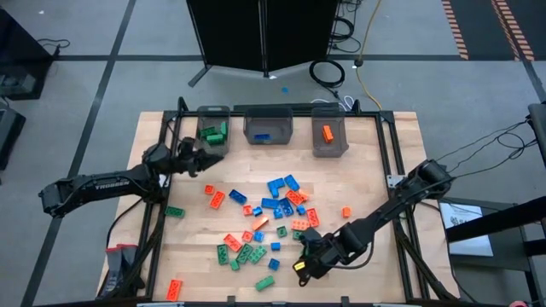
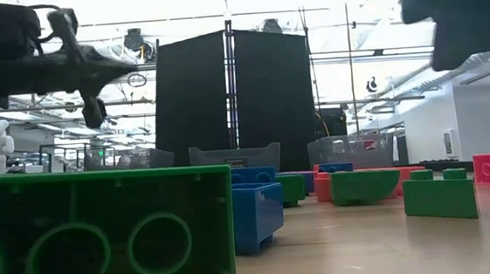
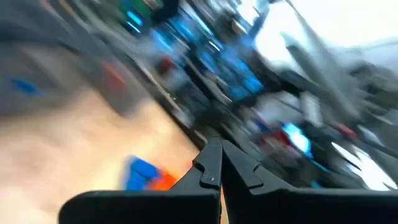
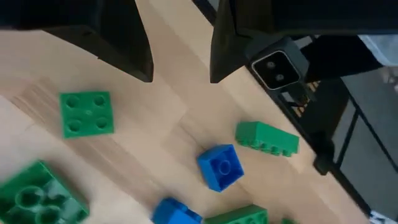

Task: Sort blocks
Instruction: Put the green game piece into the left black bin

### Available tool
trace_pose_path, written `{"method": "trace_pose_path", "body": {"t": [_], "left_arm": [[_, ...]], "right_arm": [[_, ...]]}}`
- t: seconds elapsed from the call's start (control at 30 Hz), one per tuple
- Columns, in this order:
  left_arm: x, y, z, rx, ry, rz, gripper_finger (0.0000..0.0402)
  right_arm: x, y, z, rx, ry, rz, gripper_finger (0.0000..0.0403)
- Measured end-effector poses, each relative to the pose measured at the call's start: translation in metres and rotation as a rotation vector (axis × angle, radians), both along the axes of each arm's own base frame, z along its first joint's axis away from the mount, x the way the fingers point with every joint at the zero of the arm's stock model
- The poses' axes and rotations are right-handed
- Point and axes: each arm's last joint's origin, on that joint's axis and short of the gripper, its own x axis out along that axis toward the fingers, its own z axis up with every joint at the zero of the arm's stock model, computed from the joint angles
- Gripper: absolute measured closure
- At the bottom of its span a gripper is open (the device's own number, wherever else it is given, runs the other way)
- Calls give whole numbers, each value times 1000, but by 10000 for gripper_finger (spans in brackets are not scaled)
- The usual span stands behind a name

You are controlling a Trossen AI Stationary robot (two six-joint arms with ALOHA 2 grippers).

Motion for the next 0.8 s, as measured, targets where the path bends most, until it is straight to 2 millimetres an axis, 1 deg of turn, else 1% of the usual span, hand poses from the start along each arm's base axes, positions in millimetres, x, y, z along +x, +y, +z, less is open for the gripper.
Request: {"method": "trace_pose_path", "body": {"t": [0.13, 0.23, 0.3, 0.47, 0.63, 0.73, 0.8], "left_arm": [[-2, -8, 8, -24, -53, -267, 402], [-4, -11, 14, -16, -98, -357, 402], [-5, -12, 18, 12, -136, -350, 402], [-6, -10, 20, 56, -169, -251, 402], [-5, -9, 19, 92, -159, -222, 402], [-4, -8, 16, 71, -134, -211, 402], [-4, -8, 13, 56, -111, -211, 402]], "right_arm": [[2, -4, -1, -24, -7, 25, 248], [3, -7, 1, -48, -20, 61, 248], [4, -8, 1, -56, -23, 73, 248], [8, -13, 1, -89, -45, 123, 248], [24, -29, 8, -126, -143, 189, 248], [29, -40, 10, -165, -164, 219, 246], [33, -46, 11, -179, -173, 237, 238]]}}
